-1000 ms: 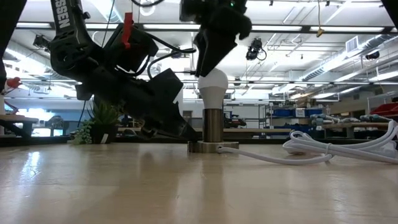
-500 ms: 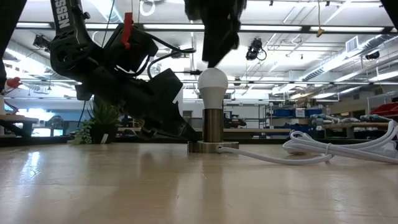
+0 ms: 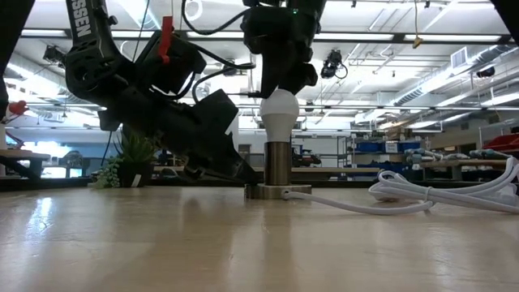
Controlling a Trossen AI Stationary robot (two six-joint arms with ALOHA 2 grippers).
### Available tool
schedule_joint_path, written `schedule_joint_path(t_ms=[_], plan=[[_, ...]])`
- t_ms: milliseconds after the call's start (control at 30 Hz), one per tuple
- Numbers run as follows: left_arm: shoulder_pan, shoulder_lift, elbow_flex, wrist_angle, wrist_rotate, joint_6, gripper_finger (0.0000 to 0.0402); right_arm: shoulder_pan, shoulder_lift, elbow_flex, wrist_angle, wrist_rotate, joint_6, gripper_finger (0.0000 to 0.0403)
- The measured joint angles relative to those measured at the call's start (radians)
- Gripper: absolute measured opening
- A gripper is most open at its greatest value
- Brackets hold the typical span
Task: Screw lightbulb
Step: Remove the lightbulb from the lamp socket
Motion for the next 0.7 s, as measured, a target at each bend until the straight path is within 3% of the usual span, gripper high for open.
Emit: schedule_joint_path(t_ms=[133, 467, 700], plan=[[0.000, 0.000, 0.000, -0.001, 0.008, 0.000, 0.0000, 0.000, -0.002, 0.000, 0.003, 0.000, -0.118, 0.0244], [0.001, 0.000, 0.000, 0.003, 0.017, 0.000, 0.0000, 0.008, -0.003, 0.001, 0.004, -0.015, -0.725, 0.0205], [0.000, 0.000, -0.001, 0.001, 0.029, 0.005, 0.0000, 0.079, -0.005, 0.046, -0.031, 0.078, -0.785, 0.0208]])
